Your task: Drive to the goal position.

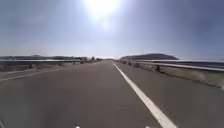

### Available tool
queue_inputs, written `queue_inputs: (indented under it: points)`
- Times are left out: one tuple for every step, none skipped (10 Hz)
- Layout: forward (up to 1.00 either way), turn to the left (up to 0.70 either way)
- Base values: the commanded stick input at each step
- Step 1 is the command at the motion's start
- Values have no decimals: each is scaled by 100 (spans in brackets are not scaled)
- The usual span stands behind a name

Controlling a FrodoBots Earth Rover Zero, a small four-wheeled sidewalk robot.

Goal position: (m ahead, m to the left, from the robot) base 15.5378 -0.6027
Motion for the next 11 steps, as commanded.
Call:
queue_inputs:
  points:
    - [70, 0]
    - [70, 0]
    - [70, 0]
    - [70, 0]
    - [70, 0]
    - [70, 0]
    - [70, 0]
    - [70, 0]
    - [70, 0]
    - [70, 0]
    - [70, 0]
